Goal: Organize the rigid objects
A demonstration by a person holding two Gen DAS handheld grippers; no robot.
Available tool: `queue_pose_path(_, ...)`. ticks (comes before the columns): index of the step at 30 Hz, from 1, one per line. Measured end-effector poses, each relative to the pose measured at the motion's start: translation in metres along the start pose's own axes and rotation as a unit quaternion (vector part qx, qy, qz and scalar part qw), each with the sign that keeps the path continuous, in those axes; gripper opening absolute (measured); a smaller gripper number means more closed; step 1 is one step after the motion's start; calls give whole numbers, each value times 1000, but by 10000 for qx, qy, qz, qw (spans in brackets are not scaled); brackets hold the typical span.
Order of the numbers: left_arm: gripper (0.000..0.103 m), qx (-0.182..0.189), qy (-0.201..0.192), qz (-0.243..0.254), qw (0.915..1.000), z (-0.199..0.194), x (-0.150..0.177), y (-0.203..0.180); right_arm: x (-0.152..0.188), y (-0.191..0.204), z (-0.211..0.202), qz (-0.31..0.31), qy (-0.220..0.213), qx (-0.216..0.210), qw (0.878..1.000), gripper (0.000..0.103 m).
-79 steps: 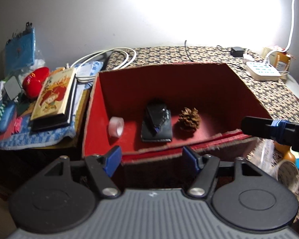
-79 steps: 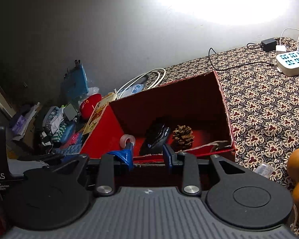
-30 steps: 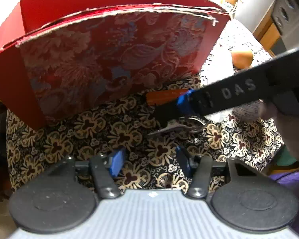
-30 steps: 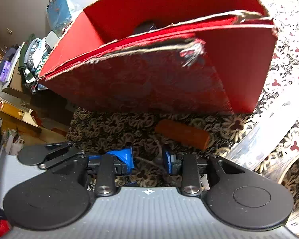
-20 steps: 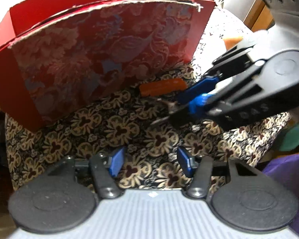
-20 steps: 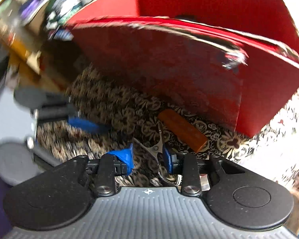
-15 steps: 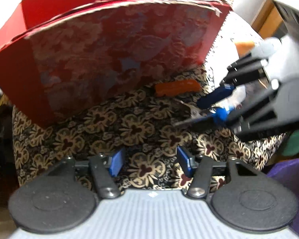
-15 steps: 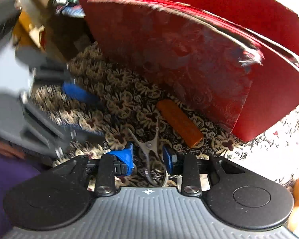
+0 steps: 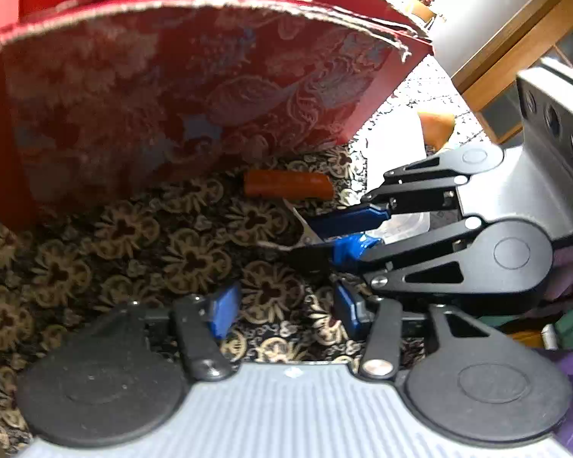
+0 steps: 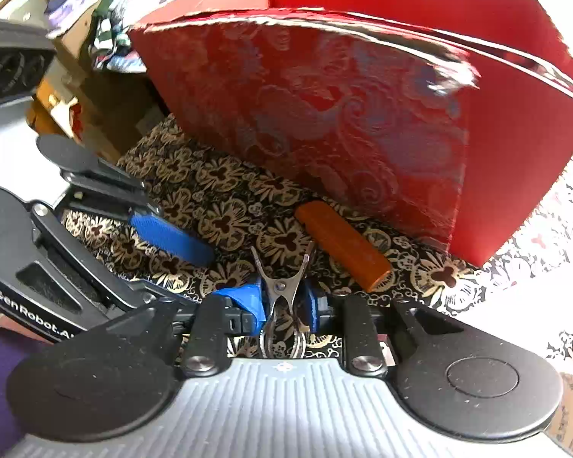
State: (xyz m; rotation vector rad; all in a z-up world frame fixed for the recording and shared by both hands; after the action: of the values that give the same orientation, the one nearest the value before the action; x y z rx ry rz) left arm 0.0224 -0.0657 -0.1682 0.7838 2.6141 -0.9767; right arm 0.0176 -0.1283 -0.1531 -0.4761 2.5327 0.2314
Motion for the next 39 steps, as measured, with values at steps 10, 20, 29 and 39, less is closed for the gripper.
queue_pose_path(10,53,-107,17,253,9996,-5,1,-2,-9,-15,-8,1426,-295,-635,9873,0)
queue_pose_path(20,43,-327,-105,256,9991,7,-9,-4,-8,-23,-9,2039,-142,-799,9756,0)
queue_pose_path(29,22,-502,-175,198,9984,8,-11,-4,-10,-22,-1,2528,21,-917,9632,4)
queue_pose_path(39,13,-578,-411,-317,9970,-6,-6,17,-5,-22,-6,2732,215,-921,9573,8)
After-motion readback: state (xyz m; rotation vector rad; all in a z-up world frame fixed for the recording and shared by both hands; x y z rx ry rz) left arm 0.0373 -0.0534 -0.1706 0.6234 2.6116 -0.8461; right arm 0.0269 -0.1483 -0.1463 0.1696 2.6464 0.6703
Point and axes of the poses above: each gripper's, at about its wrist camera, not at the fingertips, and z roughly the way its jaws point, y to its left, x to its underside, the point moved 7 cm from there along z, roughly the way its jaws point, and after that the axes turned 10 degrees about x, right-handed, at the moved point
